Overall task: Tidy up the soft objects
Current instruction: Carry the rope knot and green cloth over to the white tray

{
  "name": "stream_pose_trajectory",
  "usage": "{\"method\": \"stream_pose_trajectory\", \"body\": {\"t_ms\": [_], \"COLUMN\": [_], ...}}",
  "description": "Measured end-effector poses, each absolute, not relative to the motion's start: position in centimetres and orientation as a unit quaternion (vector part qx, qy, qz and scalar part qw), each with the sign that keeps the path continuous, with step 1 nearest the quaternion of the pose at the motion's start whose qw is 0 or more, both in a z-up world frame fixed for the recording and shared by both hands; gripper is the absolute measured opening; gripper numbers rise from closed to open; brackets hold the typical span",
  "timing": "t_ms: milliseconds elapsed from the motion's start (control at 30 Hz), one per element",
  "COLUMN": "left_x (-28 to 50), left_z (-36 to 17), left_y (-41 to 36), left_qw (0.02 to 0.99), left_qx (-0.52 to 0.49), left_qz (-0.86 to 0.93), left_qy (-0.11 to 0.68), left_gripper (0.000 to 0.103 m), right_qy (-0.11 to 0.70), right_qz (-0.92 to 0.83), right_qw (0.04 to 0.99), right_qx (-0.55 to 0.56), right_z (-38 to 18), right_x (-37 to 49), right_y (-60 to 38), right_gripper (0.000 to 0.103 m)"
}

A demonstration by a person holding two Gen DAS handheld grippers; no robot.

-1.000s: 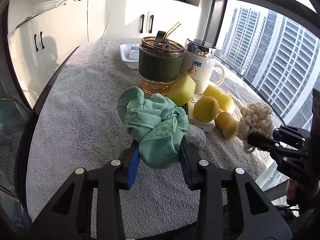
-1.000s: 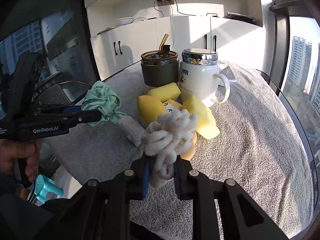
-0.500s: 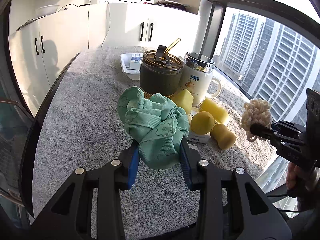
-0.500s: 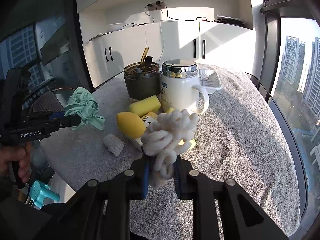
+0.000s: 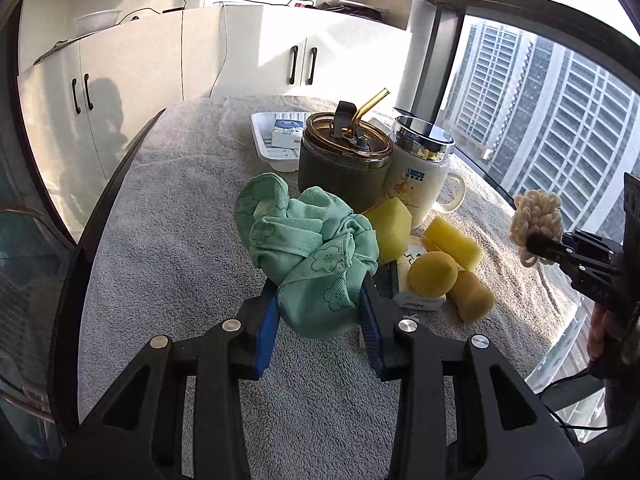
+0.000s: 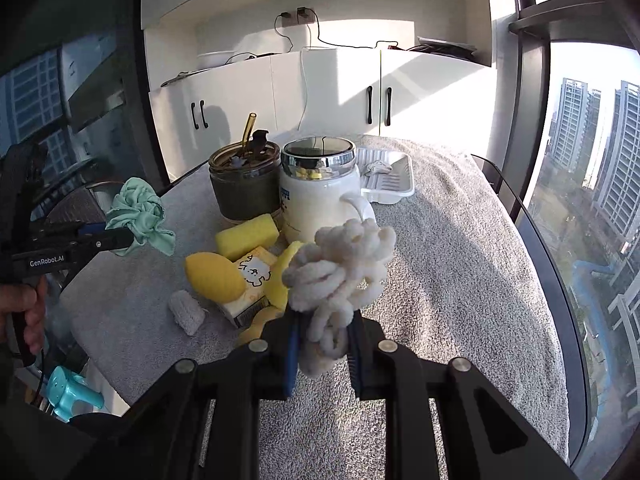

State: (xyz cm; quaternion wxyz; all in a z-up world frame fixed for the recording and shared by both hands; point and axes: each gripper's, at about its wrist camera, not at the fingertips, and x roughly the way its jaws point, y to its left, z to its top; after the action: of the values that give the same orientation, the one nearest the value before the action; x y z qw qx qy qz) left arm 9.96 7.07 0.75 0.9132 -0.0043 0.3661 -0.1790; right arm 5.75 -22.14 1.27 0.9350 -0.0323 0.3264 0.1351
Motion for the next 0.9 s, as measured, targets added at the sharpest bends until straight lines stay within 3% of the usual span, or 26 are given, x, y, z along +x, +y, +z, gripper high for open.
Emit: {"method": "stream_pose_trajectory", "body": {"t_ms": [567,900], "left_x": [25.4,35.3], "left_z": [5.2,5.0], "left_y": [8.8,4.4], "left_qw": [0.923,0.896], "left_qx": [0.050,0.086], "left_qz": [-0.180,-0.249], "left_qy": [0.336,0.359], "left_gripper": [0.034,0.034], "right_qy": [0.300,0.352], "right_qz": [0.118,0.182], "right_qw": [0.942,0.912], "right_qx": [-0.096,-0.107], "right_z": [6.4,5.0], "right_x": [21.3,32.5], "right_y": [-27.9,-26.9], "right_gripper": [0.022,0.022]}}
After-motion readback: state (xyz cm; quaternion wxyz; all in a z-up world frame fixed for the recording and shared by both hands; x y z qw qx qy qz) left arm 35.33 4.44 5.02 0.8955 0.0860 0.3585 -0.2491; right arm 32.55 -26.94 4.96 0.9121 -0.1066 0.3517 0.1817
